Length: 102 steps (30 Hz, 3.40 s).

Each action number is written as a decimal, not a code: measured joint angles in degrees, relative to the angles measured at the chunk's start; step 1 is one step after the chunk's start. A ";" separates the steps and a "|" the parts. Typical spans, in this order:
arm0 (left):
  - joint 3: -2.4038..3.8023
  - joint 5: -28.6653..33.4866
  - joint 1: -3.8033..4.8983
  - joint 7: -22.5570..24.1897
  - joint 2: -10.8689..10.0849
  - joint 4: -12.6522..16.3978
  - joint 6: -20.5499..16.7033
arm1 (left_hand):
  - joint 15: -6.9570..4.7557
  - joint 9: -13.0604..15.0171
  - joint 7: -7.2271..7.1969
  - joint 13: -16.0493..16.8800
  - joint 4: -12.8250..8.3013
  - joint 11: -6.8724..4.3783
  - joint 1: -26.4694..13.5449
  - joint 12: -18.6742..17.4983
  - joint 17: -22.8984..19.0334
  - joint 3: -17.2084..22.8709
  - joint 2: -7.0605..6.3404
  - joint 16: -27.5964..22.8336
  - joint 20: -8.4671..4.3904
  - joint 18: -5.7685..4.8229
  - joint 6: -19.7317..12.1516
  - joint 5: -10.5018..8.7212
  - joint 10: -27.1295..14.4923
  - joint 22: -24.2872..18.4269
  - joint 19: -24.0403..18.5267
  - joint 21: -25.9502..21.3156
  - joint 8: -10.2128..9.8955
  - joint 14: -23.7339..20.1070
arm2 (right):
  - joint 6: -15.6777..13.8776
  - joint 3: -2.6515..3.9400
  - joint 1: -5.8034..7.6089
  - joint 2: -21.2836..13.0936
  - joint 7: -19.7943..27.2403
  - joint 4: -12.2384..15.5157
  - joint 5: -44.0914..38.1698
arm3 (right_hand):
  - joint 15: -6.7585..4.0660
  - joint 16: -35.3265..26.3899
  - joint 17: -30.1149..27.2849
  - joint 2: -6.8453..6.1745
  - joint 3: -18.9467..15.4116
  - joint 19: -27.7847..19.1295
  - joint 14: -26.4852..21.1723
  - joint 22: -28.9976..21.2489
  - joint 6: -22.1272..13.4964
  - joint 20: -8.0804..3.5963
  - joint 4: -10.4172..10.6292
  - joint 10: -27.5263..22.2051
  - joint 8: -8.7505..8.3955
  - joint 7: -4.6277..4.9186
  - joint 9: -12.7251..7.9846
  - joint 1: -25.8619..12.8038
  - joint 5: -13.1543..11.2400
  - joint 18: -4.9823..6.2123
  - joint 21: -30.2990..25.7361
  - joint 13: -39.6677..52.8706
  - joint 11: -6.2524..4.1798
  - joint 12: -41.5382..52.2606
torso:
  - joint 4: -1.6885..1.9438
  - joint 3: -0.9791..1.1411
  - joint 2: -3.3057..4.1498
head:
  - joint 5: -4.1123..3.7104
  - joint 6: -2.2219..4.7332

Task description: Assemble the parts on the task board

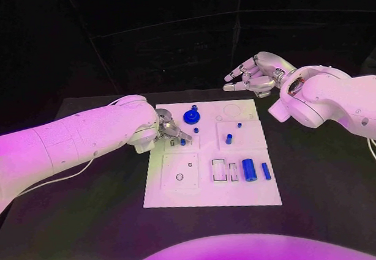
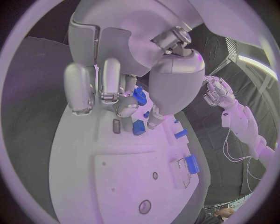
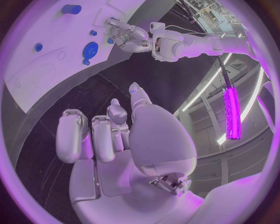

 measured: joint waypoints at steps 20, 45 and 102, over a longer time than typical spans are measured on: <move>8.30 -0.01 2.52 -0.12 -0.93 -2.75 0.67 | 0.86 -1.44 2.43 -10.34 5.66 2.26 8.85 -7.36 0.00 -10.36 4.11 0.00 0.95 0.01 -6.01 0.00 -6.77 -5.17 -1.80 -4.01 -3.77 0.03 | 0.00 0.00 -0.01 0.24 0.15 -0.91 0.00 | 0.00 -0.01 0.04 0.30 -0.52 -0.21 0.00 -0.28 0.00 0.21 0.21 -0.21 0.00 0.00 0.00 -0.30 0.23 0.00 -0.03 -0.21 0.21 0.00 | 0.01 0.01 0.13 | 0.06 0.66; 6.90 -5.55 1.52 0.14 8.77 -22.82 11.05 | 1.55 -3.51 3.07 -9.93 5.89 2.83 11.41 -6.66 0.00 -12.32 6.67 0.00 1.75 0.01 -4.92 0.00 -6.92 -4.45 -1.75 -4.05 -5.59 -0.09 | 0.01 -0.01 -0.01 1.07 0.16 -1.49 -0.01 | 0.00 -0.01 0.03 0.30 -0.67 -0.20 0.00 -0.27 0.00 0.20 0.36 -0.21 0.00 0.00 0.00 -0.30 0.67 0.01 -0.03 -0.26 0.21 0.00 | -0.26 -0.08 0.38 | 0.46 0.94; 6.83 -7.45 0.52 1.68 10.05 -23.38 14.39 | 1.54 -5.22 2.65 -10.53 2.11 2.42 18.23 -6.66 0.00 -9.82 10.34 0.00 1.74 0.01 -3.29 0.00 -6.51 -3.92 -1.75 -3.83 -6.65 -0.09 | 0.12 -0.01 -0.01 1.47 0.22 -1.69 -0.02 | 0.00 -0.01 0.00 0.30 -0.83 -0.20 0.00 -0.32 0.00 0.20 0.20 -0.41 0.00 0.00 0.00 -0.30 0.95 0.01 -0.24 -0.29 0.00 0.00 | -0.20 -0.02 0.32 | 0.49 0.29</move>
